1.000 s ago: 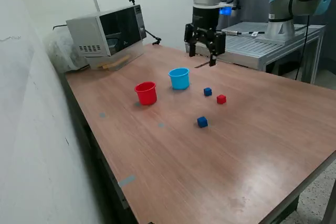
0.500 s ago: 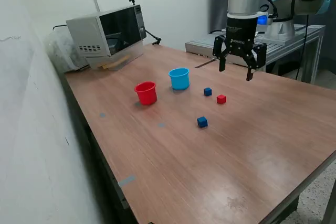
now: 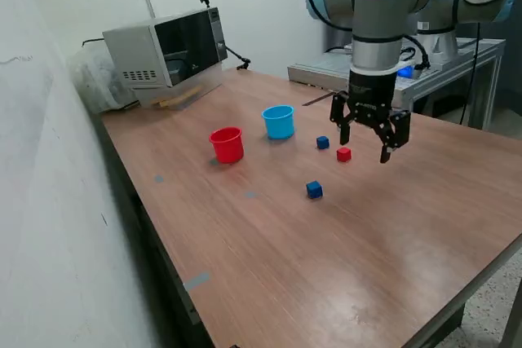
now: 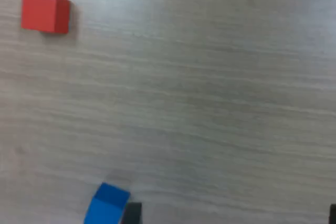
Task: Place red objects in the red bin, and blue objects in the blue bin.
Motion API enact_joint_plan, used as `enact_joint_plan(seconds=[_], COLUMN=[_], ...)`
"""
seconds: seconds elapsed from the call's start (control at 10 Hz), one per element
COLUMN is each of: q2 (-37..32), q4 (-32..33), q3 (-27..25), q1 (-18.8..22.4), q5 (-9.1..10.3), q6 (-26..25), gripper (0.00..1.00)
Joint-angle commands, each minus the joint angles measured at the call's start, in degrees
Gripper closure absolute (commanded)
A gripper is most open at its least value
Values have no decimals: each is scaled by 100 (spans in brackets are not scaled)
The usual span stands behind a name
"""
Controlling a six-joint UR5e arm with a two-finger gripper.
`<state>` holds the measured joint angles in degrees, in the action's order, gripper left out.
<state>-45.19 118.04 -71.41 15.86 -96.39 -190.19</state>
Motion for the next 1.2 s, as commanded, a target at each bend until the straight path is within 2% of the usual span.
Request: enact_joint_plan(seconds=[0.0,0.2,0.4,0.8,1.1], q2=[396,511,520,590,757], q4=[105,97,97,105,79], q3=[118,206,259,427,444], q1=[-110,-258,-522,-540,-514], q5=[-3,-29,-81,-64,-47], q6=[-518,-536,-860,-1343,-1371], gripper=[0,0,0,0,0])
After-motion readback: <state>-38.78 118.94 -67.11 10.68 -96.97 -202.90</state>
